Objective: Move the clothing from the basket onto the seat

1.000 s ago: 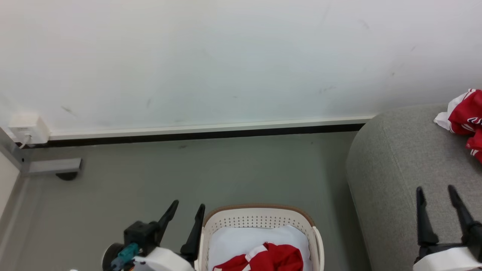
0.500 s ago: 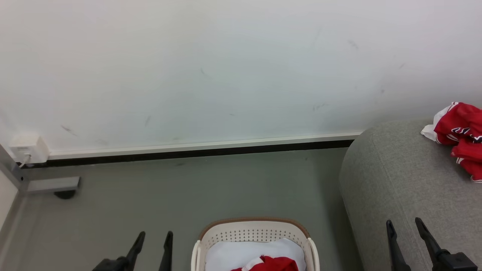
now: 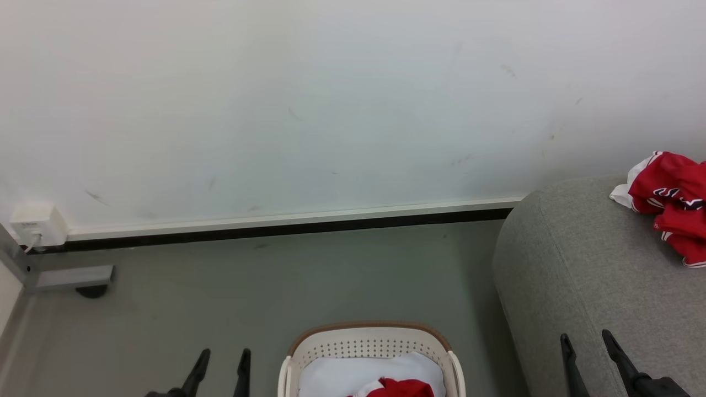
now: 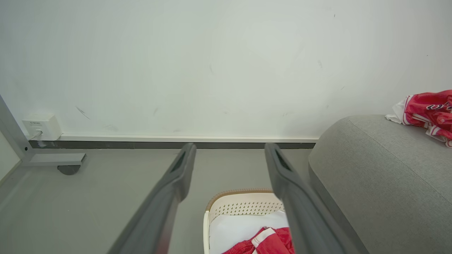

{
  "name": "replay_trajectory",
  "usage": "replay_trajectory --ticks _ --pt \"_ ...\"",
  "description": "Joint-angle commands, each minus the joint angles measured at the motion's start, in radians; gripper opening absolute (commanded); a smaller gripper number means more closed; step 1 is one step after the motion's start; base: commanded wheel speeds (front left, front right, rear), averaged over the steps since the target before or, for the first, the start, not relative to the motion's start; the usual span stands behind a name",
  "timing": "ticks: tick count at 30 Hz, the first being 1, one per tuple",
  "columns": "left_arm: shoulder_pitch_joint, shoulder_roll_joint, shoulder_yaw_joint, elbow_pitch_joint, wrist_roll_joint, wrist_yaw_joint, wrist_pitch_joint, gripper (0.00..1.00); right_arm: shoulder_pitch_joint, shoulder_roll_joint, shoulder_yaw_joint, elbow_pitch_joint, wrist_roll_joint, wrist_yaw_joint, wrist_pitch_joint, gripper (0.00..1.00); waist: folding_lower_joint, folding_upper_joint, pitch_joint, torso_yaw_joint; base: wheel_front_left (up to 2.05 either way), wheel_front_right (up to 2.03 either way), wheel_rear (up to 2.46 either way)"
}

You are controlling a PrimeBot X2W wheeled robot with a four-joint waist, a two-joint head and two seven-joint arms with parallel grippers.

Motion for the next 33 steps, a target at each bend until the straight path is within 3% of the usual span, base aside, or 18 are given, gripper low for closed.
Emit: replay_trajectory --ticks 1,20,27,33 --pt "0.013 -0.003 0.009 0.003 0.011 -0.006 -0.001 1.0 -0.001 0.001 0.001 0.002 0.0 -0.002 0.001 1.0 0.0 -0.0001 0.0 0.001 0.0 0.0 0.0" --pt "0.005 -0.032 0.057 0.014 0.052 -0.039 -0.001 1.0 -0.024 0.001 -0.004 -0.003 0.007 -0.002 0.001 1.0 0.0 -0.0001 0.027 -0.015 0.0 0.0 0.0" --pt "-0.03 -0.035 0.04 0.031 0.058 -0.046 -0.001 1.0 -0.061 0.001 -0.004 -0.018 0.002 -0.002 0.001 1.0 0.0 -0.0001 0.075 -0.071 0.0 0.0 0.0" --pt "-0.14 -0.032 -0.022 0.094 0.085 -0.056 -0.001 1.0 -0.131 0.001 -0.014 -0.056 -0.013 -0.002 0.001 1.0 0.0 -0.0001 0.198 -0.127 0.0 0.0 0.0"
